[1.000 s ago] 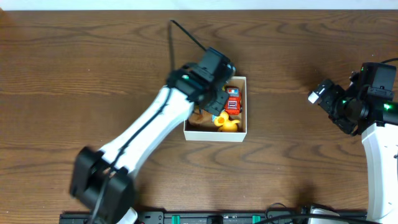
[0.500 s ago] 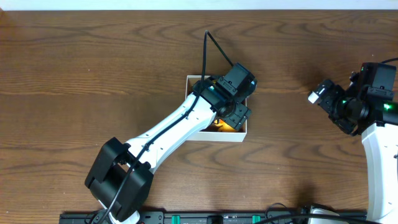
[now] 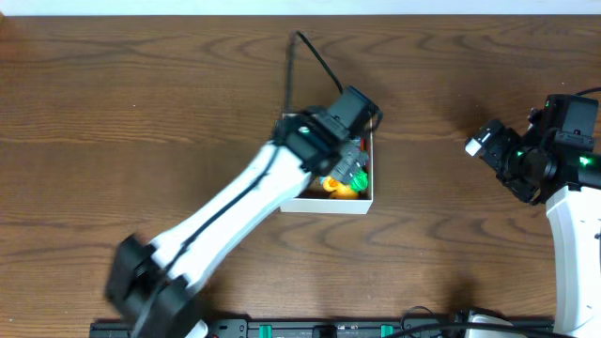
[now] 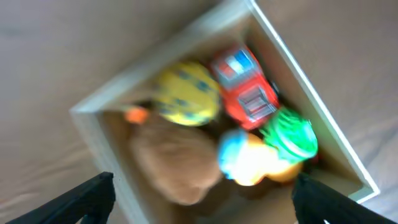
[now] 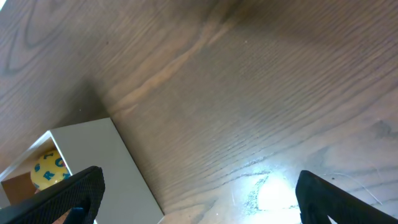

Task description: Pack container

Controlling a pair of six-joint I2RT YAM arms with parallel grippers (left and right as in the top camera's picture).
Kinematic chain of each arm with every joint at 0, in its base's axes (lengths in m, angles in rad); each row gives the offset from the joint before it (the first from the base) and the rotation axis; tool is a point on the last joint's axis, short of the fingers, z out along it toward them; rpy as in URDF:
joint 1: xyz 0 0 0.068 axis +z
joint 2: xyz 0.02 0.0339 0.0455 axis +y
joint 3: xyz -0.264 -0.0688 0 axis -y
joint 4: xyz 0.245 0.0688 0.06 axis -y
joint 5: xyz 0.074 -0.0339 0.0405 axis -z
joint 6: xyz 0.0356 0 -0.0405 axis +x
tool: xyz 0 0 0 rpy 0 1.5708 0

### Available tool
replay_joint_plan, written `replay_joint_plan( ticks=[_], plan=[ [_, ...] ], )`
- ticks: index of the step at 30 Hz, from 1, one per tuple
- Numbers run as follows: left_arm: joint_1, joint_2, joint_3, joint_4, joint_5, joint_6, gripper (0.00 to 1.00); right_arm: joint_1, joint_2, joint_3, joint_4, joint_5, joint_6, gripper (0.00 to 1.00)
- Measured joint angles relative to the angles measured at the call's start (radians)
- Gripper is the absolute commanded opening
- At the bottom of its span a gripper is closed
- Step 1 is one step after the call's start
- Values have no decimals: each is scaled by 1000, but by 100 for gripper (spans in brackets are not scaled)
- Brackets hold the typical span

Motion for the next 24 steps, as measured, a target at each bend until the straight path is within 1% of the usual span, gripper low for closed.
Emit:
replay_joint_plan(
  ticks=[3, 5, 6, 9, 11, 14, 24],
  plan=[
    [54, -120, 26, -23, -52, -2, 94, 0, 0, 0, 0, 0, 0, 99],
    [127, -194, 37, -47, -75, -21, 95, 0, 0, 0, 0, 0, 0, 99],
    [168, -221, 42, -61, -84, -39, 98, 0, 0, 0, 0, 0, 0, 99],
    [284, -272, 43, -95, -108, -92, 98, 0, 0, 0, 0, 0, 0, 99],
    [330, -282, 43, -110, -118, -117, 98, 0, 0, 0, 0, 0, 0, 99],
    [358, -283, 43, -137, -122, -140, 98, 0, 0, 0, 0, 0, 0, 99],
    [360, -283, 43, -140, -123, -150, 98, 0, 0, 0, 0, 0, 0, 99]
  ],
)
